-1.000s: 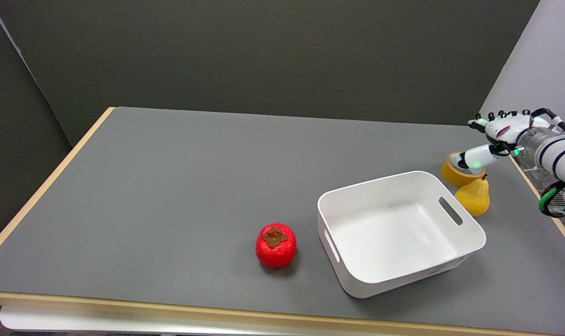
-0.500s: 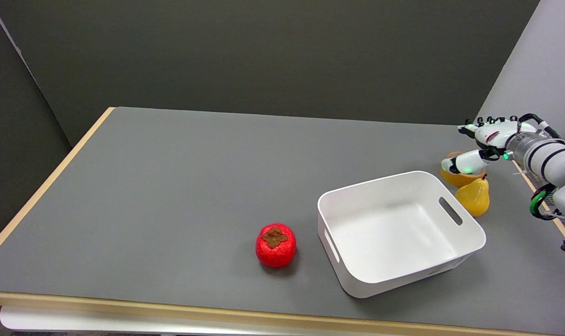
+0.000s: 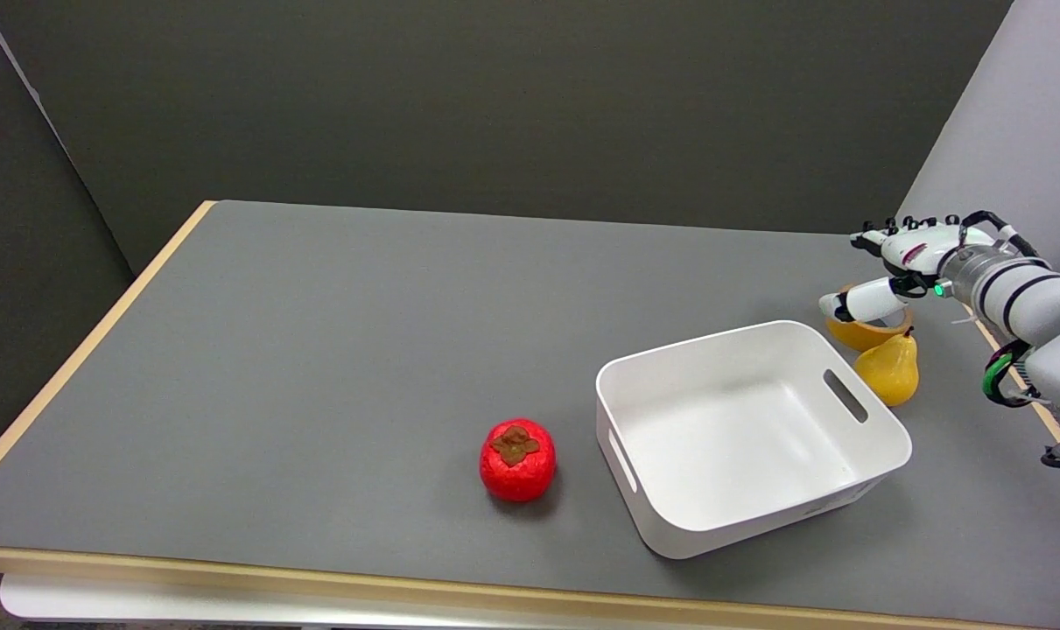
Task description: Pick up the yellow tape.
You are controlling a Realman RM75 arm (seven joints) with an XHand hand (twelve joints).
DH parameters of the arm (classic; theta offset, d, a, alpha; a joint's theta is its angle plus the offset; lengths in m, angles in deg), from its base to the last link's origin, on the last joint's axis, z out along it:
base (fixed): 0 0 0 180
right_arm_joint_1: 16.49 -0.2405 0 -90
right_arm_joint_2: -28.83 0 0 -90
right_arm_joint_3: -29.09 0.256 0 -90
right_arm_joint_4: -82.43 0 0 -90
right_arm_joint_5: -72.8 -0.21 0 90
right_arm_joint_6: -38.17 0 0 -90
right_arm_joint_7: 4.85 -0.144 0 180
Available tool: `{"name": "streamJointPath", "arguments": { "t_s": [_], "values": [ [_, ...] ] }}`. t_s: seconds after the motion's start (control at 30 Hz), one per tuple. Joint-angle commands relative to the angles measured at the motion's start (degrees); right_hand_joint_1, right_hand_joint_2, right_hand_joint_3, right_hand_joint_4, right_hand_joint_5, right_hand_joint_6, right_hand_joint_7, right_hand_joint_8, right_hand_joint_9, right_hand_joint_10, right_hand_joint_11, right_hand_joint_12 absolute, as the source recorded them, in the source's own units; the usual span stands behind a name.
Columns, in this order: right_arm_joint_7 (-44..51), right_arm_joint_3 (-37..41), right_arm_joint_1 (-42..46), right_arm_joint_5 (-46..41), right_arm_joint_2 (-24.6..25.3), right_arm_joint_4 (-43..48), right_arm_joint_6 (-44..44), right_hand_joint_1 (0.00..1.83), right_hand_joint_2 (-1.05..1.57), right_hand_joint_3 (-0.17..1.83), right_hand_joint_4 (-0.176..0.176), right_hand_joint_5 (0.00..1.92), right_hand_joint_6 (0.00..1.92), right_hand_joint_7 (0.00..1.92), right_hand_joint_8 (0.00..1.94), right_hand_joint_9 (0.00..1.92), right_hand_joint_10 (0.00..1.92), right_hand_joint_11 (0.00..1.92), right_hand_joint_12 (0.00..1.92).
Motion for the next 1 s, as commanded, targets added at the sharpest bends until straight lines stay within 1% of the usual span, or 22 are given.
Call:
{"name": "streamJointPath", "arguments": {
  "t_s": [0.03,0.17,0.23,0.67,0.73,0.9,1.0],
  "values": [
    [0.00,-2.10,-1.74,0.00,0.89,-3.83,0.92,0.20,0.49,0.87,0.042,0.00,0.20,0.04,0.22,0.02,0.55,0.04,1.21],
    [0.30,-2.10,-2.19,0.43,1.06,-5.19,1.04,0.22,0.50,0.84,0.041,0.00,0.21,0.04,0.22,0.02,0.55,0.04,1.24],
    [0.00,-2.62,-1.88,0.00,1.12,-4.31,0.92,0.22,0.51,0.83,0.041,0.00,0.21,0.04,0.22,0.02,0.56,0.04,1.23],
    [0.00,-3.80,-3.12,0.00,2.11,-7.39,2.85,0.21,0.50,0.85,0.043,0.00,0.22,0.04,0.22,0.03,0.56,0.05,1.22],
    [0.00,-3.93,-3.76,0.00,2.91,-9.06,3.91,0.19,0.48,0.88,0.045,0.00,0.21,0.05,0.23,0.03,0.56,0.06,1.20],
    [0.00,-3.95,-5.83,0.00,3.99,-13.72,5.37,0.22,0.50,0.85,0.042,0.00,0.24,0.04,0.23,0.03,0.56,0.04,1.25],
    [0.00,-4.09,-6.37,0.00,4.09,-15.60,5.99,0.20,0.48,0.88,0.046,0.01,0.22,0.05,0.23,0.04,0.56,0.05,1.21]
  ]
}}
